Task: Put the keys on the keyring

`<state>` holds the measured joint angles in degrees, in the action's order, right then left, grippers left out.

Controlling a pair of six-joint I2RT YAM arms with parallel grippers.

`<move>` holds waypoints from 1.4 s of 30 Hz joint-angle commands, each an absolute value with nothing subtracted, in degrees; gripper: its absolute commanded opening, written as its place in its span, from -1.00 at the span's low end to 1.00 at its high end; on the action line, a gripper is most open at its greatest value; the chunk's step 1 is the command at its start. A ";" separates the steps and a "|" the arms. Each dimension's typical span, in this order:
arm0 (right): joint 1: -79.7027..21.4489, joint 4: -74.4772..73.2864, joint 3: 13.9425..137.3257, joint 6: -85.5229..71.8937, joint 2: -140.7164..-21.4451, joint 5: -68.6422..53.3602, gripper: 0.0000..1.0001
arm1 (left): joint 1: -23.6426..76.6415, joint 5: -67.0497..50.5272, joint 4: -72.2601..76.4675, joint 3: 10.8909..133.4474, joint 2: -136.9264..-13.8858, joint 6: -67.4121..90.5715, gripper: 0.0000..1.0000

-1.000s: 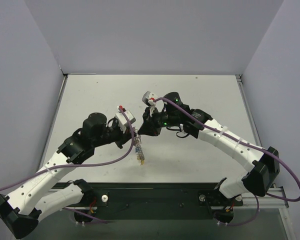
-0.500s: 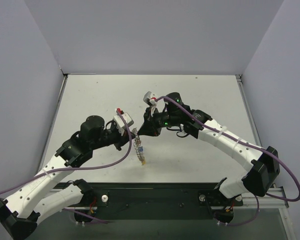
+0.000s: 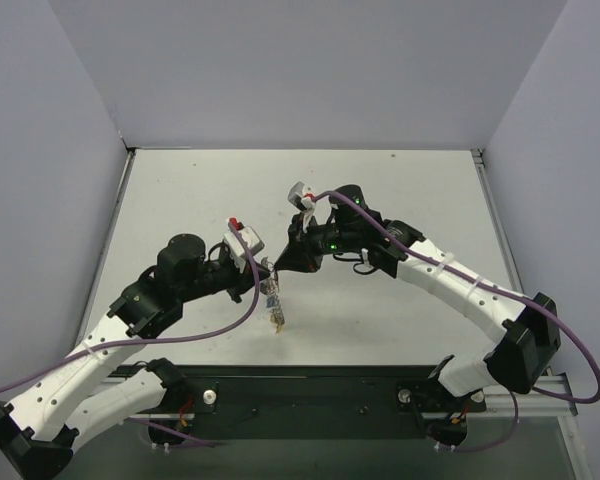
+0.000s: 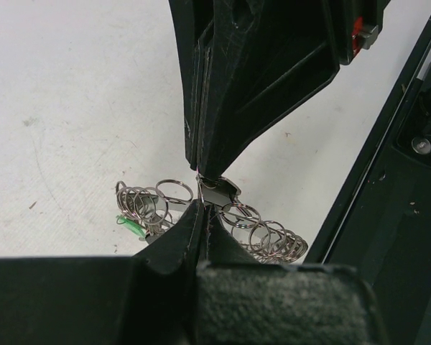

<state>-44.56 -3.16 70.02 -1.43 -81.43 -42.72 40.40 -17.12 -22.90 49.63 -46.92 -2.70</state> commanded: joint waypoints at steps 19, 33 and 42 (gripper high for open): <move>-49.04 -10.10 72.42 0.35 -81.30 -15.66 -1.00 | 41.40 -21.62 -10.90 52.91 -47.81 4.22 -1.00; -52.91 -11.60 72.07 1.84 -81.74 -10.28 -1.00 | 41.40 -20.83 -9.76 53.26 -47.81 5.98 -1.00; -53.00 -11.51 71.19 1.41 -81.21 -10.55 -1.00 | 41.40 -22.94 -7.73 52.47 -47.11 6.51 -1.00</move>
